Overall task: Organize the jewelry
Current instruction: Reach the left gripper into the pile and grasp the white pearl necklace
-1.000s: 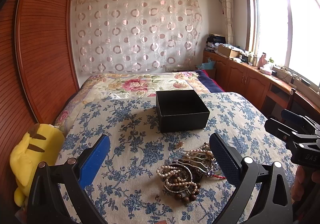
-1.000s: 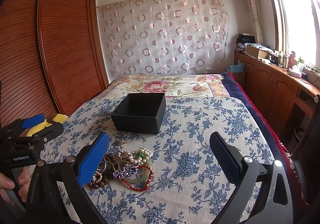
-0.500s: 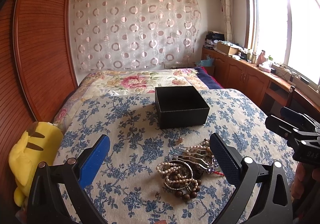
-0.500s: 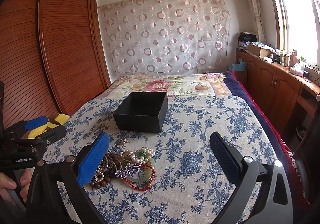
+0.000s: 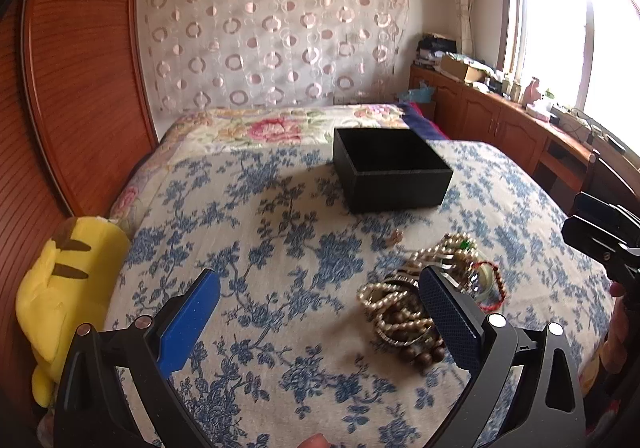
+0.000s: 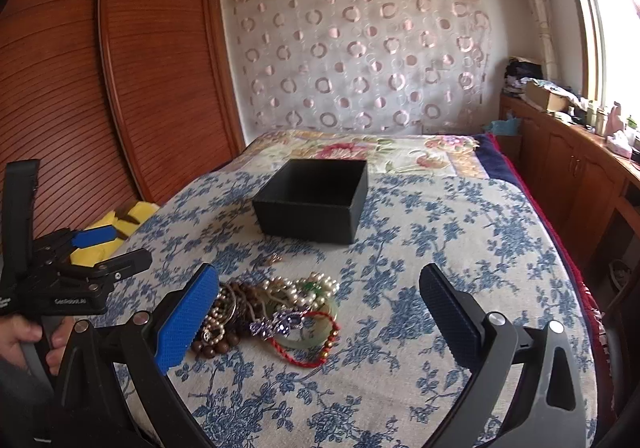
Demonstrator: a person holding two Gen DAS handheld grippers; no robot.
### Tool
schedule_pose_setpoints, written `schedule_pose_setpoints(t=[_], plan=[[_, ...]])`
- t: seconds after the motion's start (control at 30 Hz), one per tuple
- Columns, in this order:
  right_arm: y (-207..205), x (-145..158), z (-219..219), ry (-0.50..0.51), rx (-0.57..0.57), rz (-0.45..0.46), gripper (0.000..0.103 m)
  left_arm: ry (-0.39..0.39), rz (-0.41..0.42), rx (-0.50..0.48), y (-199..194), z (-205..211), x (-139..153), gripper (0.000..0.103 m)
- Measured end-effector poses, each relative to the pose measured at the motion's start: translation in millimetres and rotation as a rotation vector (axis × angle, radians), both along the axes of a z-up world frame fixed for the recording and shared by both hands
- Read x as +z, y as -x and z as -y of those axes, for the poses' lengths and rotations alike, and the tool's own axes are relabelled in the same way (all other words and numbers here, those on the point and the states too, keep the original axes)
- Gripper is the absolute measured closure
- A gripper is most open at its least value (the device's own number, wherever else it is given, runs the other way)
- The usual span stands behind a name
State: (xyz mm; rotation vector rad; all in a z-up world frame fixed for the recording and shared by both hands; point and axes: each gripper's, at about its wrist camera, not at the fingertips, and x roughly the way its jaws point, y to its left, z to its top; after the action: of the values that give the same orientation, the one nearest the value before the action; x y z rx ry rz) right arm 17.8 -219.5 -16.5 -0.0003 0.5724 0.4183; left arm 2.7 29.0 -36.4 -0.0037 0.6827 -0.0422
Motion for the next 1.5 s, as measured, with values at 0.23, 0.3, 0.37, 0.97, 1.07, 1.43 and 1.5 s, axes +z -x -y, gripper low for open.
schedule_pose_setpoints(t=[0.23,0.3,0.37,0.97,1.07,1.43,1.5], plan=[[-1,-14,-6,0.034,0.013,-0.002,0.002,0.068,-0.048,-0.05,-8,-8,-15,0.007],[0,-18,-9,0.058,0.024,0.001,0.002,0.077,-0.059,-0.073,-12,-5,-19,0.01],[0,-22,-9,0.067,0.035,0.001,0.002,0.096,-0.078,-0.097,-17,-3,-24,0.02],[-4,-41,-18,0.071,0.129,-0.094,0.002,0.2,-0.211,-0.158,-53,8,-54,0.06],[-4,-41,-18,0.069,0.128,-0.094,0.002,0.231,-0.221,-0.164,-56,5,-56,0.077],[-6,-47,-20,0.078,0.125,-0.097,0.002,0.214,-0.11,-0.203,-37,13,-21,0.099],[-6,-48,-21,0.08,0.131,-0.099,0.002,0.205,-0.079,-0.208,-32,15,-9,0.099]])
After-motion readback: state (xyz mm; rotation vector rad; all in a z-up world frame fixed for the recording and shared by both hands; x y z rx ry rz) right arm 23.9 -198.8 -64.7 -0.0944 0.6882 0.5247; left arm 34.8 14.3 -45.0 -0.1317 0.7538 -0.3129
